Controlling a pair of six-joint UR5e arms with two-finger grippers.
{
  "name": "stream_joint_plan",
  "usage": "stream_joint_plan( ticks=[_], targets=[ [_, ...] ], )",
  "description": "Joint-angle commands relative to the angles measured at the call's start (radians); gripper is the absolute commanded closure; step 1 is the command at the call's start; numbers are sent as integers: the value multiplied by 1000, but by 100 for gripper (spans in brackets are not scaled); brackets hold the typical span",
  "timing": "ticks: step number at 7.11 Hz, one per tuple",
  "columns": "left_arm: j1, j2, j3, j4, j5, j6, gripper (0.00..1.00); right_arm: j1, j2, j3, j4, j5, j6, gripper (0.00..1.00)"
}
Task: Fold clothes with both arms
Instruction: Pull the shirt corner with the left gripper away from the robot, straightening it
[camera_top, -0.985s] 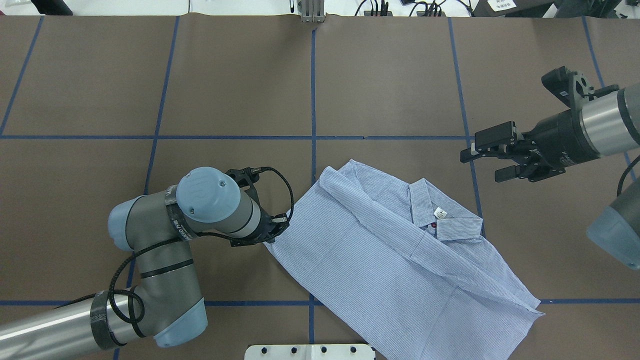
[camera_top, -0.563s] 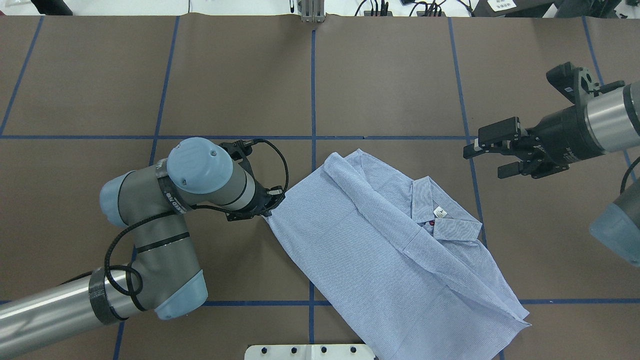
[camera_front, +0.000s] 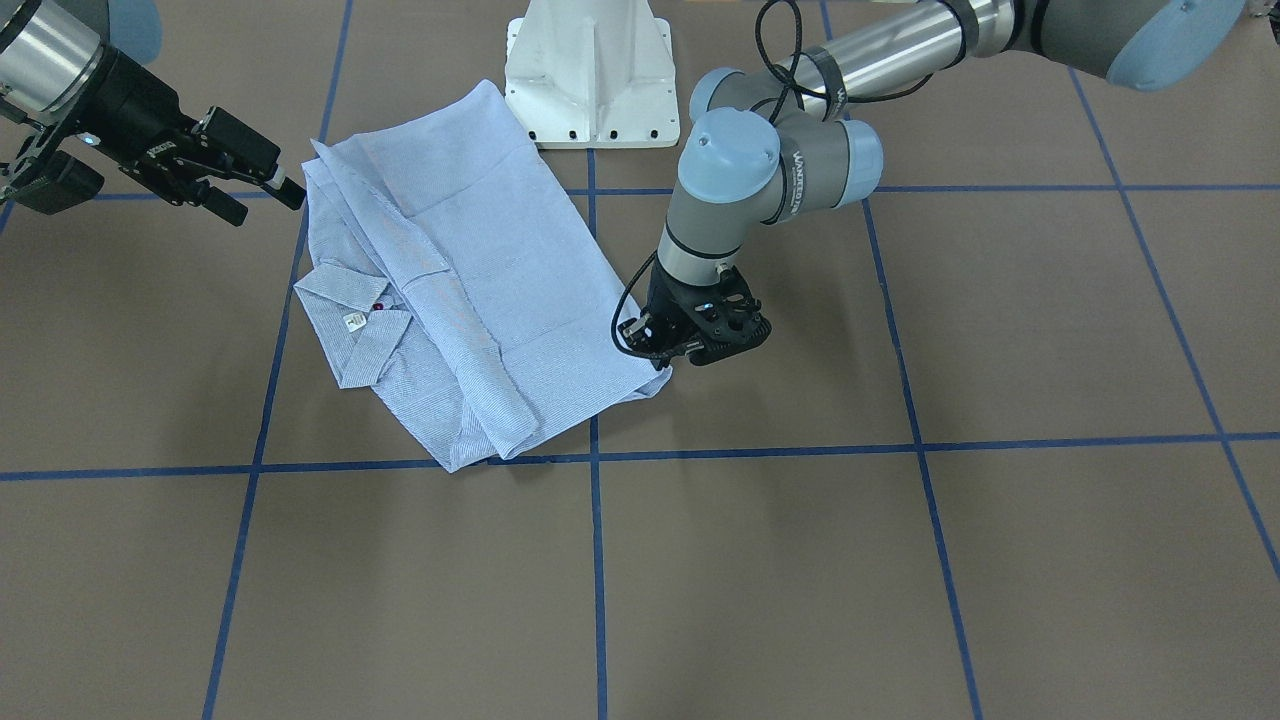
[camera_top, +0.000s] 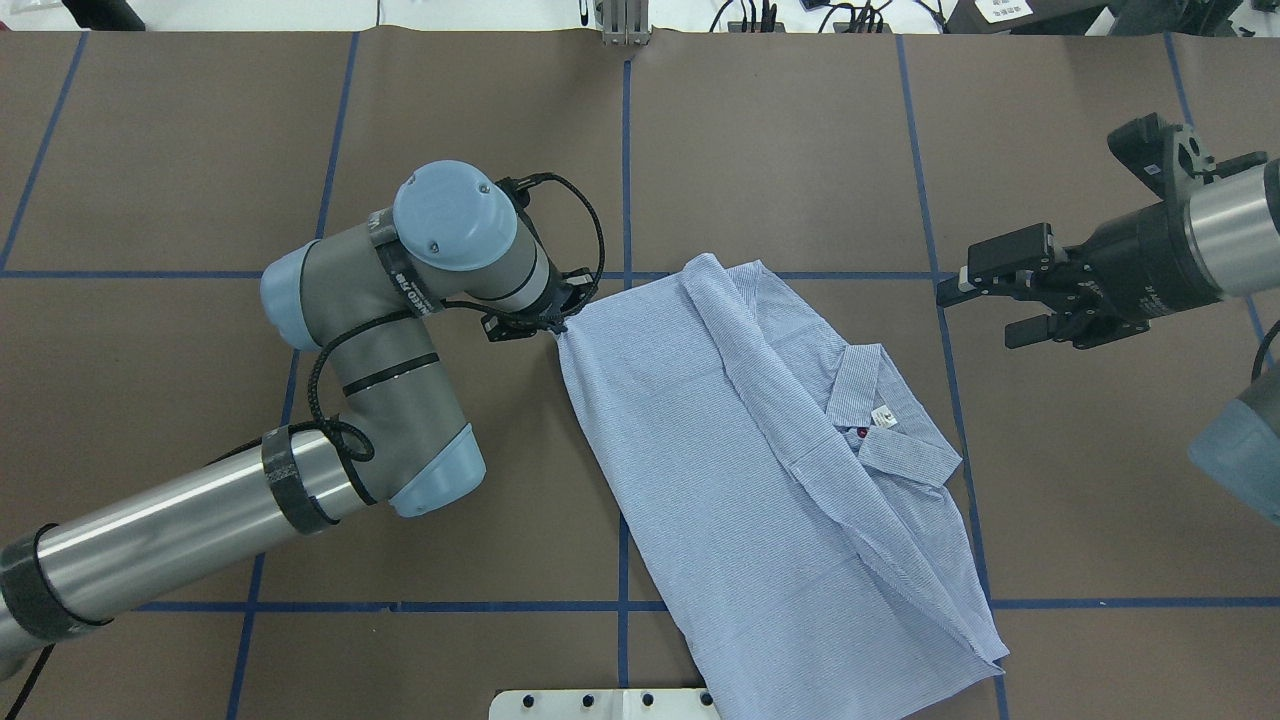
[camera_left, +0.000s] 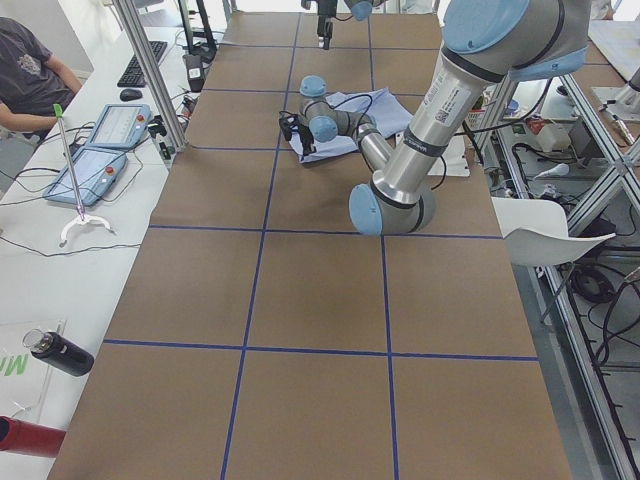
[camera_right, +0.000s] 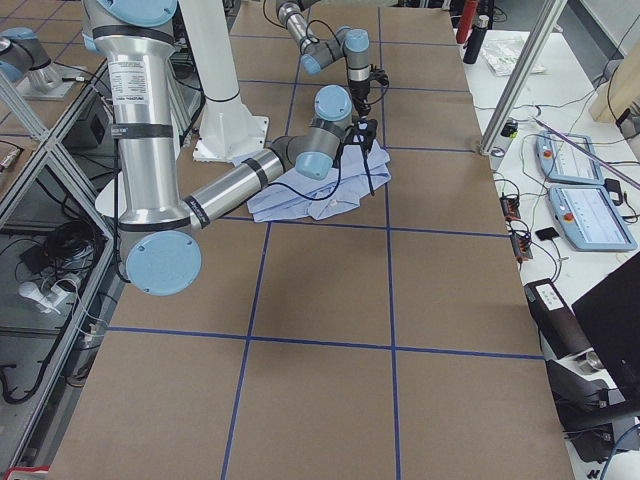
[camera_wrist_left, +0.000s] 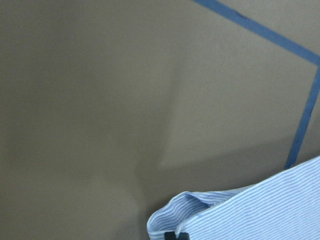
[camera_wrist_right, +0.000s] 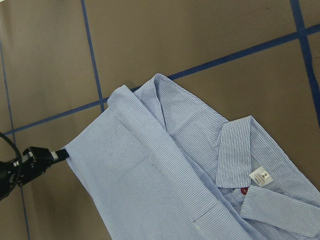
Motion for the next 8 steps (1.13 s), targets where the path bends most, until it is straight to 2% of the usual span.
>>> stream_joint_plan(
  ticks=[1,2,3,4,6,8],
  targets=[
    [-70,-62,101,-21,8,45,100,3,-6,-2,0,0,0,0],
    [-97,-68,168,-118,14,62,100,5,-8,-2,0,-2,0,0],
    [-108,-105,275,-211,62,68,100,7,-8,-2,0,-2,0,0],
    [-116,-146,350,-262,83,87,100,11,-8,-2,0,-2,0,0],
    [-122,-163,417,-424,191,90,100,20,-15,-4,0,-2,0,0],
    [-124,-206,515,-550,242,95,100,31,-16,-2,0,0,0,0]
  ],
)
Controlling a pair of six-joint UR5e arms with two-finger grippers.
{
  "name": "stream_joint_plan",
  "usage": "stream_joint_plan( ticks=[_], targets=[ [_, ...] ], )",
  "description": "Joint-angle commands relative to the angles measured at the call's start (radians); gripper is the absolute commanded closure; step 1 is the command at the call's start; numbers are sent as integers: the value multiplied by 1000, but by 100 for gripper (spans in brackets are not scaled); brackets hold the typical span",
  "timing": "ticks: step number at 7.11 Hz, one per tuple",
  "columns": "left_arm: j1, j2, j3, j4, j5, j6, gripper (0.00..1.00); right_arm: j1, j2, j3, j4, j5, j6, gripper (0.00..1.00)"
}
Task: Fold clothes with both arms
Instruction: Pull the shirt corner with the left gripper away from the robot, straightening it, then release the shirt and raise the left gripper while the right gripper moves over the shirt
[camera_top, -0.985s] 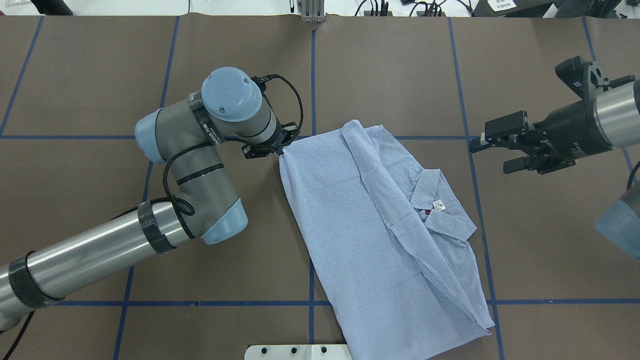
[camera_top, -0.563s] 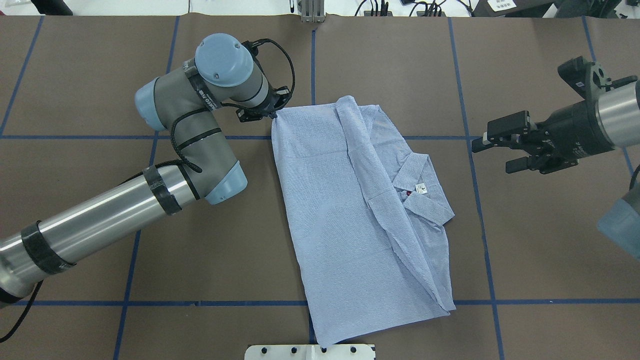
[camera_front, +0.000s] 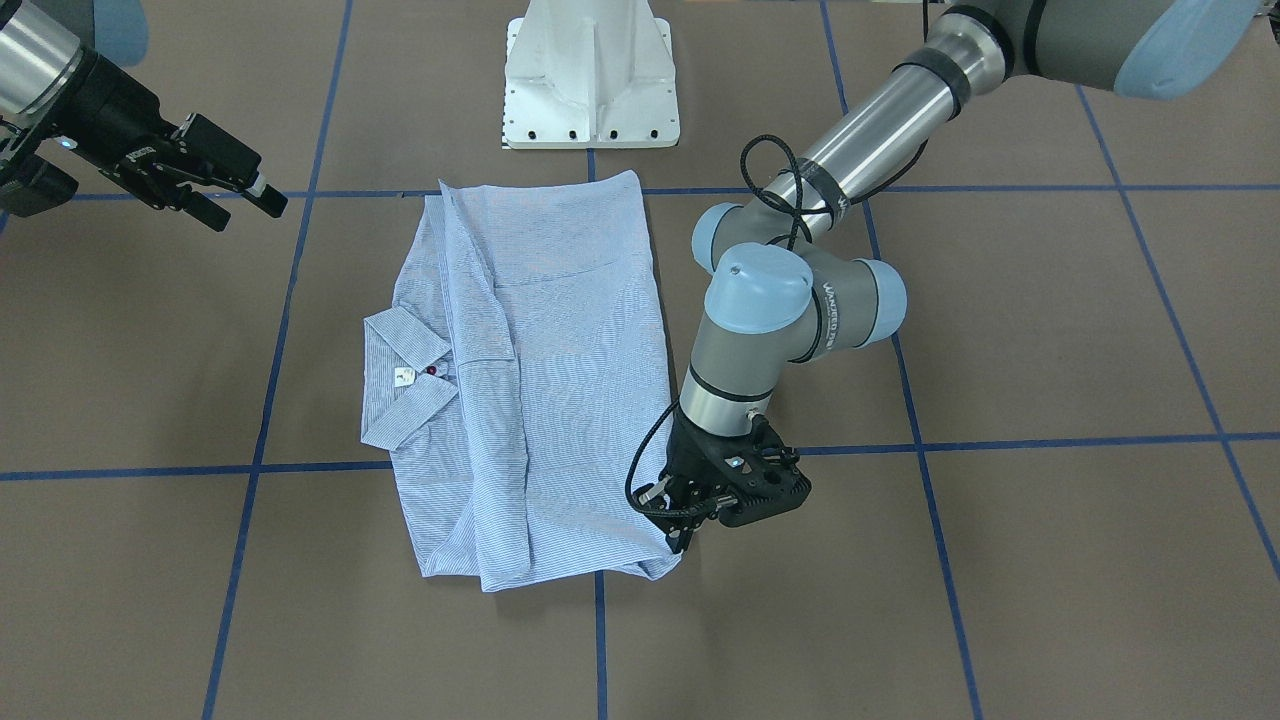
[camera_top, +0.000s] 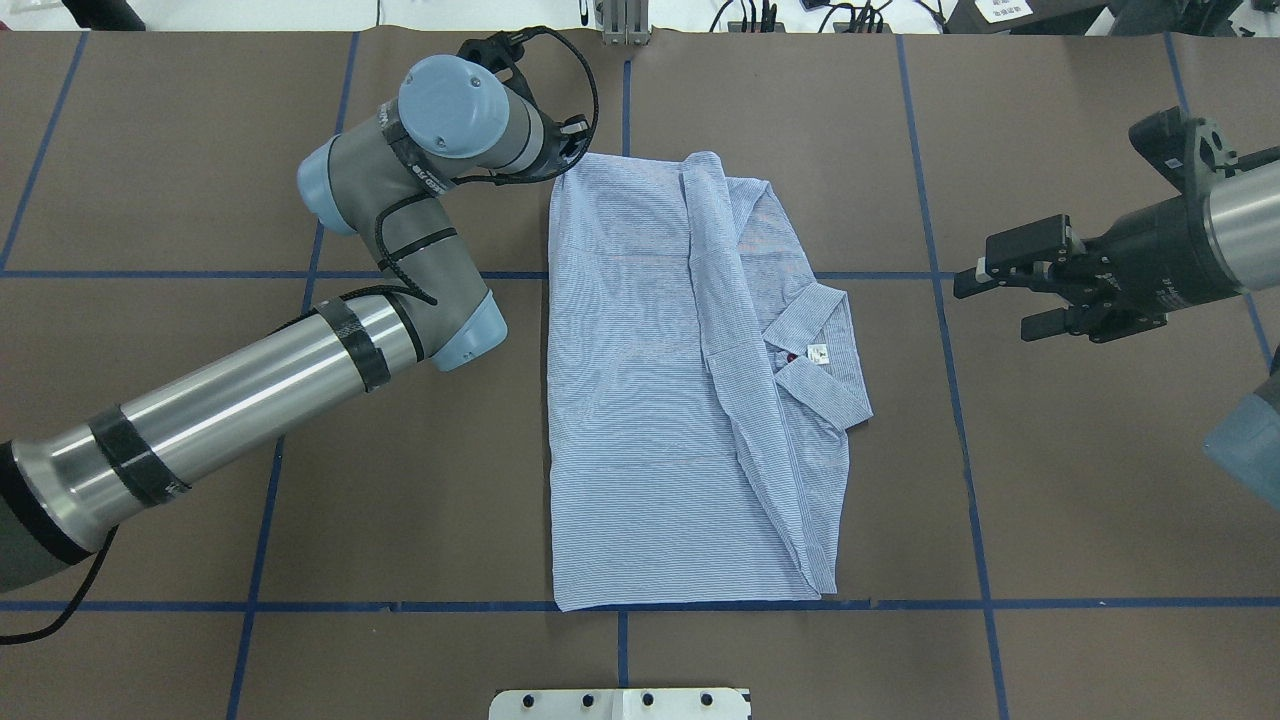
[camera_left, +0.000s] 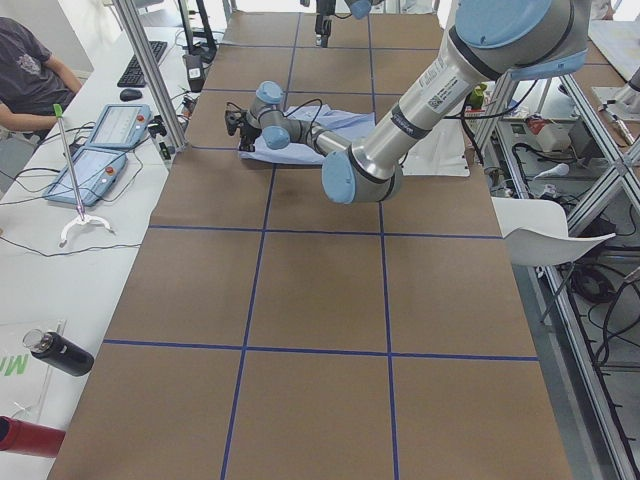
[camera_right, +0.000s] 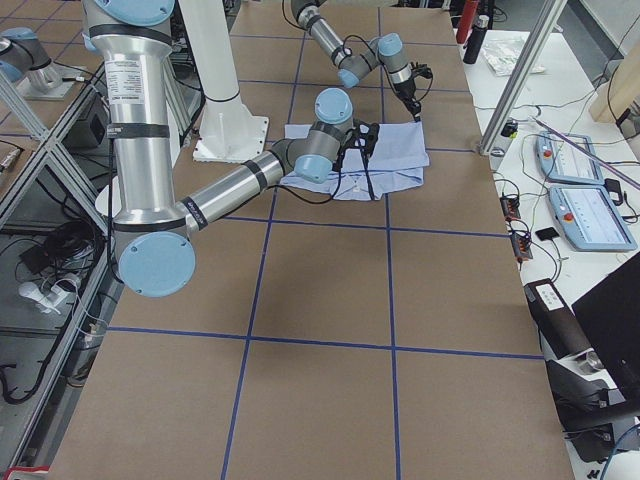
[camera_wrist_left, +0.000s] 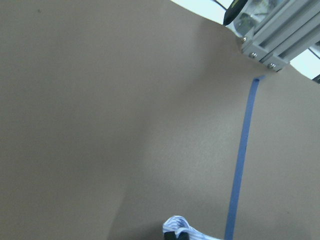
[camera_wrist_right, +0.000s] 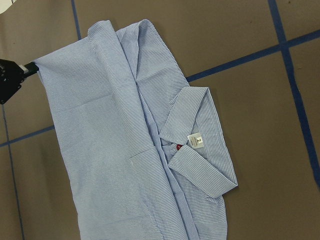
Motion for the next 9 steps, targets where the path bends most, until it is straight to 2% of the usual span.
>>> stream_joint_plan(
  ticks=[1,3,8,9],
  targets=[
    [-1,-41,97,-111,61,27,100,8,-1,1,0,0,0,0],
    [-1,-48,113,-114,90,44,100,14,-1,1,0,1,0,0],
    [-21,-48,121,-116,90,44,100,11,-1,1,0,0,0,0],
    [-21,-46,119,-116,90,44,29,8,1,1,0,0,0,0]
  ],
)
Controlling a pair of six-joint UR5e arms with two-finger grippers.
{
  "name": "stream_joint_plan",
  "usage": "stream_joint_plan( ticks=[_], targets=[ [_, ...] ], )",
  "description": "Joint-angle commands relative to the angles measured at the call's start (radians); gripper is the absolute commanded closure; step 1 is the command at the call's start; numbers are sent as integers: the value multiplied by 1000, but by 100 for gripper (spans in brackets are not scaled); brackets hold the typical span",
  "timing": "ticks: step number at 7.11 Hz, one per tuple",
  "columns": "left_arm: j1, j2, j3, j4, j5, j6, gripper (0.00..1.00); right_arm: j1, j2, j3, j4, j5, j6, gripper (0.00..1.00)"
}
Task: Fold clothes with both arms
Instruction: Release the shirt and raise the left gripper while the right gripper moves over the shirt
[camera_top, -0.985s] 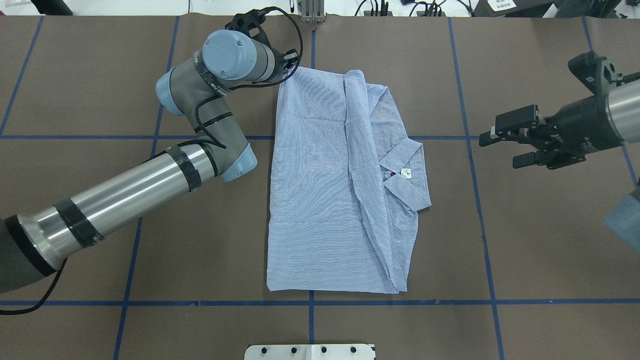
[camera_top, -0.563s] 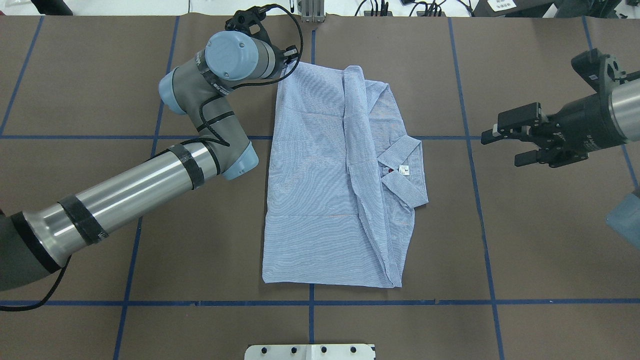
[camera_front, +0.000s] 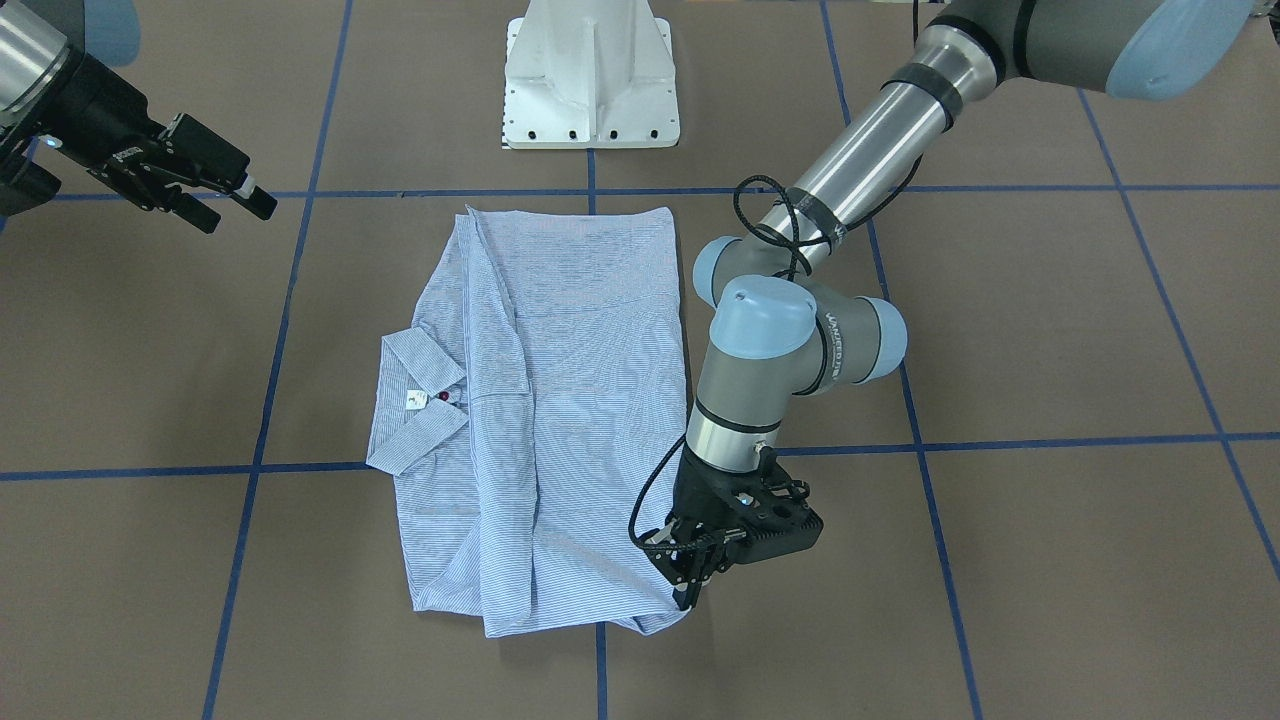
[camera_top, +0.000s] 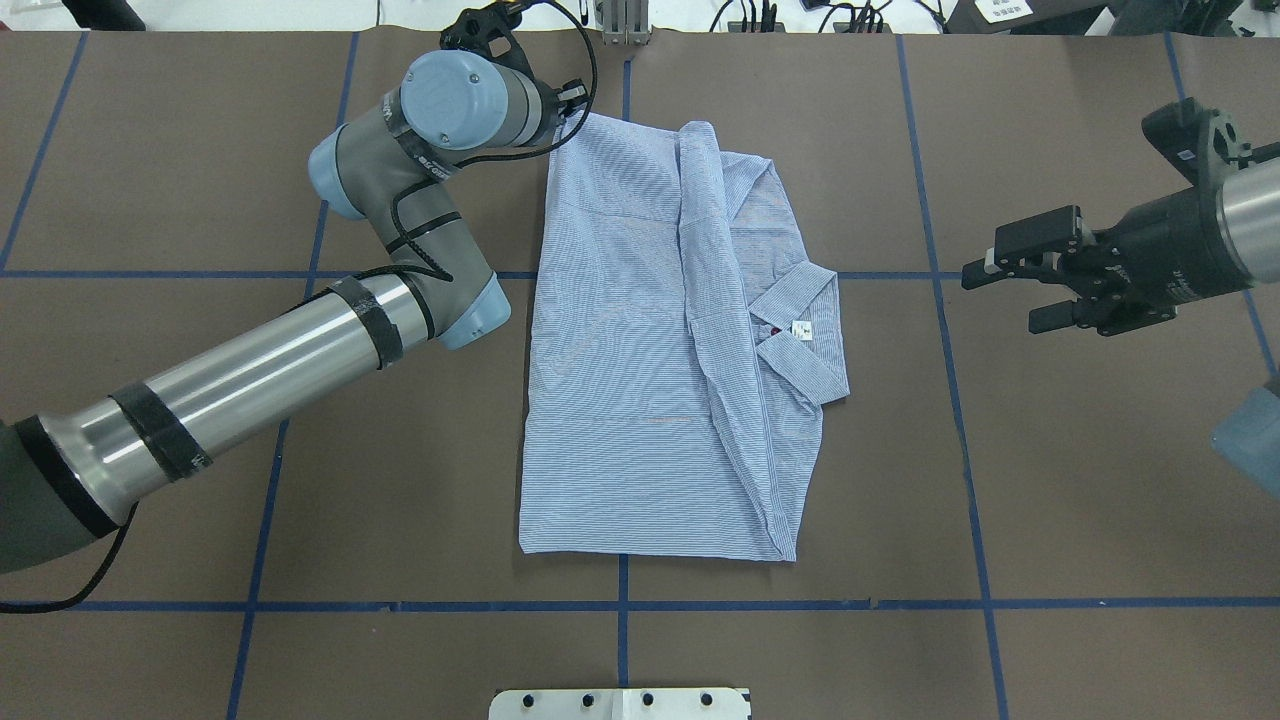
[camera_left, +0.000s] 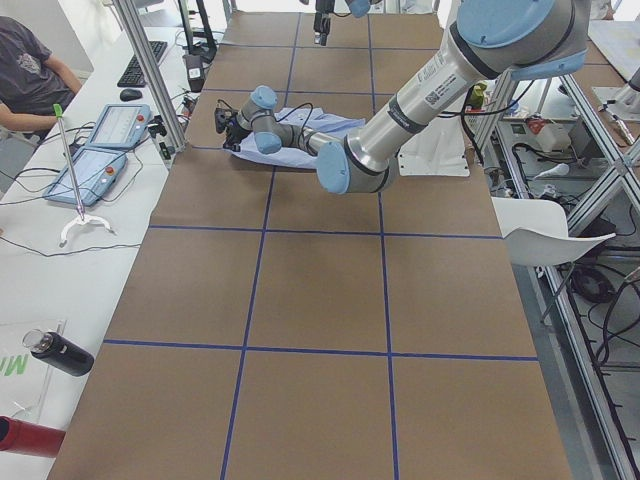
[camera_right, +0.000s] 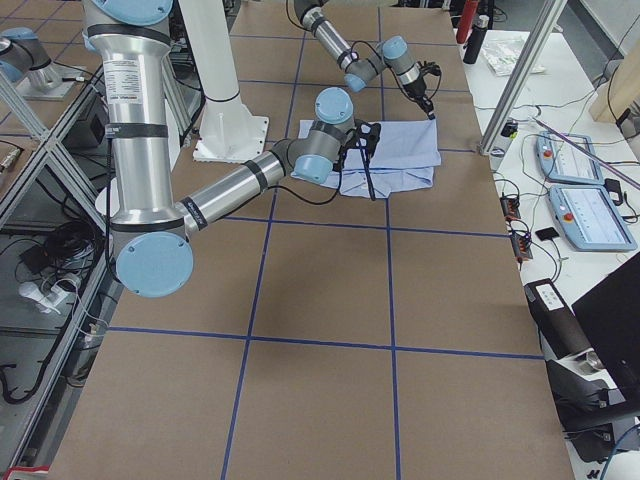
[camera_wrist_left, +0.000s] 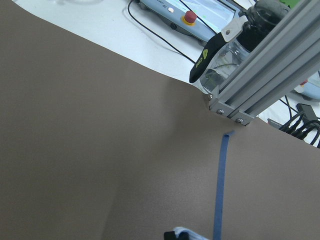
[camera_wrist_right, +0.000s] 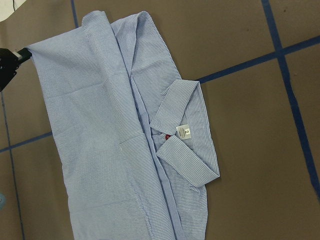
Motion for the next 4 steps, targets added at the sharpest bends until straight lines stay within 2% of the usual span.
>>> stream_joint_plan(
  ticks=[1,3,4],
  targets=[
    [-2,0,-12,0,0,-2,0,-3,3,-2,0,0,-3,0],
    [-5,10,-49,15,-15,14,0,-17,6,-17,0,-9,-72,0],
    [-7,61,-116,64,-79,53,0,-65,6,-23,-6,-88,-107,0]
  ],
)
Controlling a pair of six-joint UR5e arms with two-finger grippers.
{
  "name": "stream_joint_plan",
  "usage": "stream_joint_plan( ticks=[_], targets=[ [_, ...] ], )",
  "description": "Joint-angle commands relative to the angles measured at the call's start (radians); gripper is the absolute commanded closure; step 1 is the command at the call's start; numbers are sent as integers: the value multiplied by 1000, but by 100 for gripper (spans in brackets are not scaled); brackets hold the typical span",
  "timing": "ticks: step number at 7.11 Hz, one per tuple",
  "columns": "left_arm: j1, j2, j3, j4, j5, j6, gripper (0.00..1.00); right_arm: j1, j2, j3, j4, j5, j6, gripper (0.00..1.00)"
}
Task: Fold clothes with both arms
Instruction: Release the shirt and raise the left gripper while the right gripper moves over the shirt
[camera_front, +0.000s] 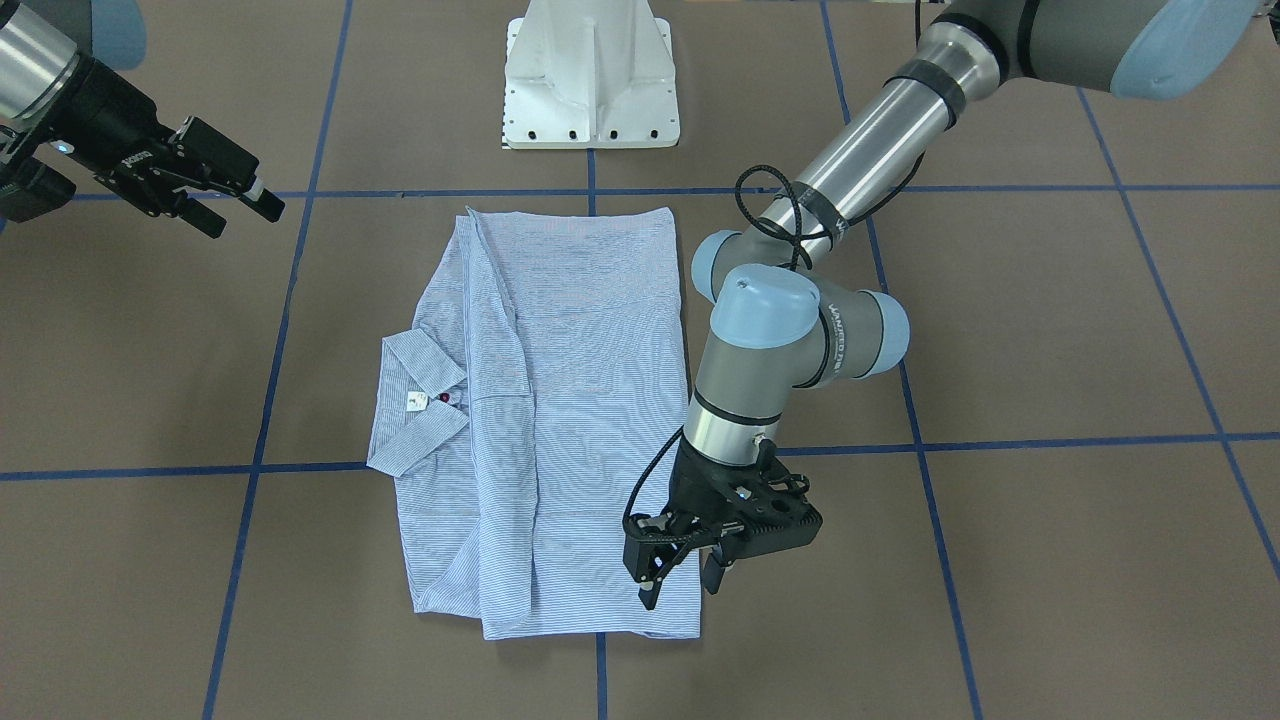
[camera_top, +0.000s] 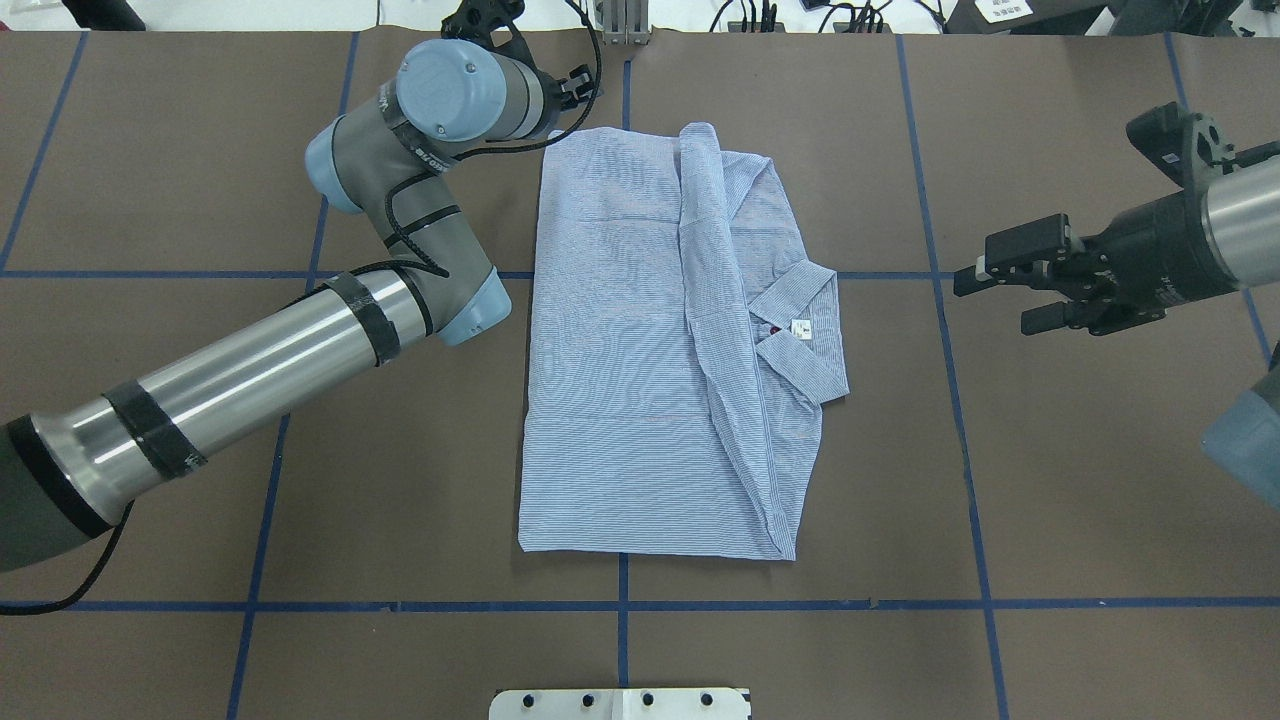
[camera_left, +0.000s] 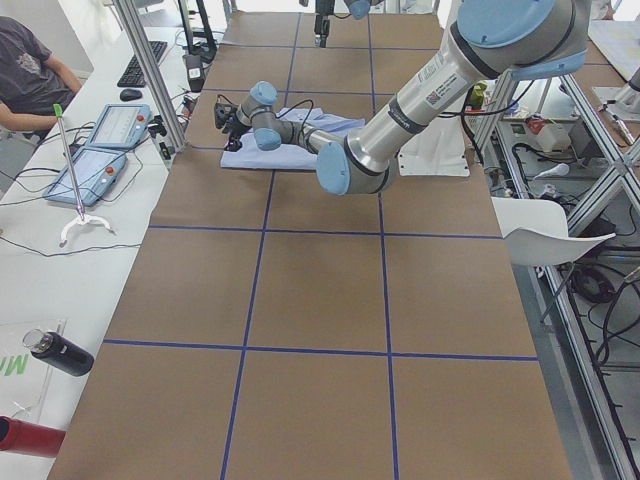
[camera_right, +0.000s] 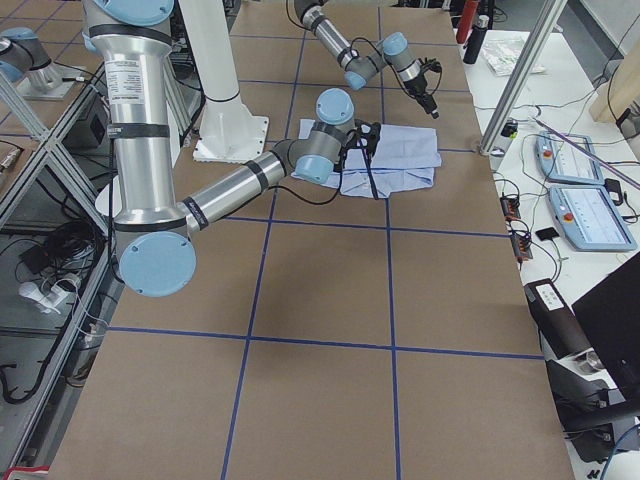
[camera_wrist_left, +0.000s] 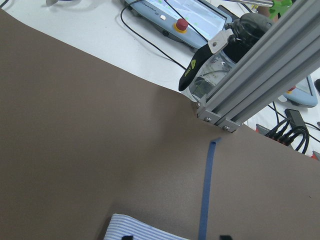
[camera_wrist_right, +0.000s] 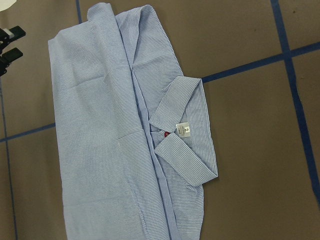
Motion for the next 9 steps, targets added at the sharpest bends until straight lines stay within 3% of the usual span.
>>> stream_joint_plan(
  ticks=[1,3,4,5,7,9],
  targets=[
    [-6,111,-168,114,-103,46,0,-107,5,-22,-25,-158,-84,0],
    [-11,294,-396,147,-112,77,0,-171,202,-23,-374,-263,-193,0],
    [-17,352,-467,149,-137,95,0,-232,325,-35,-558,-368,-248,0],
    [-17,394,-524,176,-160,100,0,-272,438,-93,-671,-465,-311,0],
    [-20,469,-676,266,-171,138,0,-292,621,-325,-684,-529,-393,0],
    [-22,509,-736,294,-183,155,0,-333,762,-557,-684,-627,-520,0]
  ],
)
